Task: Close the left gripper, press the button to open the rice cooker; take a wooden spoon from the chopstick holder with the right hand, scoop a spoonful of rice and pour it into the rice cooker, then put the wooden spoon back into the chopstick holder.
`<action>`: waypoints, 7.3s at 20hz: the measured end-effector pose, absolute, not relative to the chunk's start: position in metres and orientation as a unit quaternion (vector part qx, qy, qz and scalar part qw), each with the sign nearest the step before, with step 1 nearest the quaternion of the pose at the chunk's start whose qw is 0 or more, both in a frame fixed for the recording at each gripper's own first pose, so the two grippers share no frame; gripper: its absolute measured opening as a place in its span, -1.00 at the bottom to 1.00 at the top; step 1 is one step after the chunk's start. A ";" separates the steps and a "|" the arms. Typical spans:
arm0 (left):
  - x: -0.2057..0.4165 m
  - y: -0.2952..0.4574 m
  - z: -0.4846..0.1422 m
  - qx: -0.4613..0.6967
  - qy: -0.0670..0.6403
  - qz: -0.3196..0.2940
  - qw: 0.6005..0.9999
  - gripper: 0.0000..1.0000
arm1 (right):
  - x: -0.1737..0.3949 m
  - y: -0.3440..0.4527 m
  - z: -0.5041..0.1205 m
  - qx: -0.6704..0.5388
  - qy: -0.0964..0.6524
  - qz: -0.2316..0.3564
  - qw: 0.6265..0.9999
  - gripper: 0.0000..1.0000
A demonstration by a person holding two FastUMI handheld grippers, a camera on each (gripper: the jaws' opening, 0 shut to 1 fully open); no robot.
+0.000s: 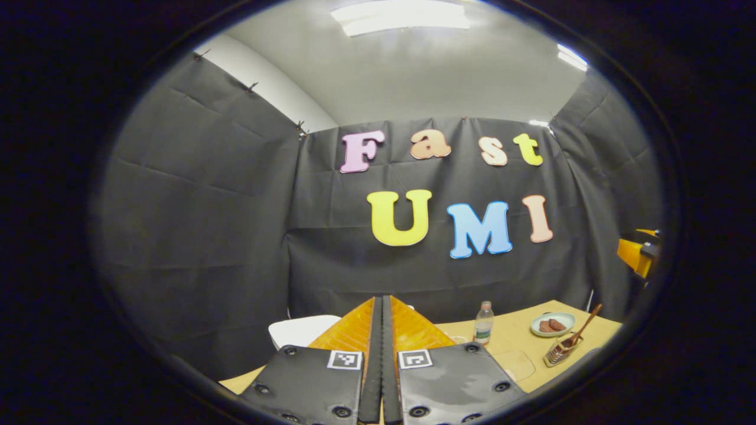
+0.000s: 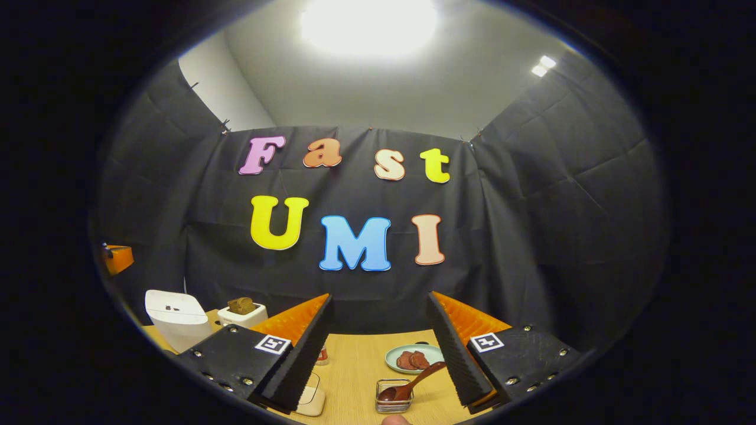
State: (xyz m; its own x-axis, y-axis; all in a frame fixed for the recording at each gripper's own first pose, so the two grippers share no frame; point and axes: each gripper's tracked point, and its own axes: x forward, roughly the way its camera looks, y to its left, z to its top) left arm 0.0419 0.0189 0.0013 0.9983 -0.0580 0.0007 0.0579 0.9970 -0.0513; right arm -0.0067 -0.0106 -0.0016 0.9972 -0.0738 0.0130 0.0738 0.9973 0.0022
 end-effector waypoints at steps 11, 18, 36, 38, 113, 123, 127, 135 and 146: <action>0.117 0.079 -0.047 -0.045 0.037 -0.031 0.998 -0.83 | -0.019 -0.007 -0.011 -0.016 0.011 -0.087 0.996 0.89; 0.164 0.104 -0.119 -0.053 0.096 -0.032 0.993 -0.83 | -0.031 0.005 -0.015 -0.035 0.020 -0.118 0.992 0.90; 0.224 0.097 -0.246 -0.064 0.212 -0.054 0.974 -0.83 | -0.045 0.012 -0.017 -0.055 0.040 -0.152 0.986 0.89; 0.225 0.095 -0.250 -0.063 0.217 -0.046 0.973 -0.82 | -0.045 0.013 -0.018 -0.052 0.040 -0.153 0.986 0.90; -0.035 0.015 0.015 0.022 0.020 0.110 0.993 0.95 | 0.078 -0.081 -0.272 0.189 0.346 0.043 0.918 -0.78; 0.025 0.022 0.008 -0.014 -0.001 0.036 0.999 0.94 | 0.071 -0.076 -0.182 0.125 0.272 -0.001 0.954 -0.79; 0.049 0.035 0.002 -0.023 -0.002 0.005 1.000 0.95 | 0.064 -0.055 -0.154 0.121 0.253 -0.016 0.960 -0.77; 0.081 0.087 -0.021 -0.032 0.005 -0.021 0.999 0.95 | 0.060 0.023 -0.133 0.118 0.240 -0.008 0.964 -0.78; 0.106 0.170 -0.060 -0.017 0.018 -0.019 1.000 0.82 | 0.077 0.119 -0.172 0.093 0.247 0.013 0.964 -0.78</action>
State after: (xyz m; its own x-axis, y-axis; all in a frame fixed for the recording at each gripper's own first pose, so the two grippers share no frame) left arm 0.1061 0.1697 -0.0598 0.9986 -0.0379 -0.0355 0.0367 0.9987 -0.0353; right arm 0.0768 0.1189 -0.1724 0.8778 0.0710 -0.4738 0.0209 0.9823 0.1860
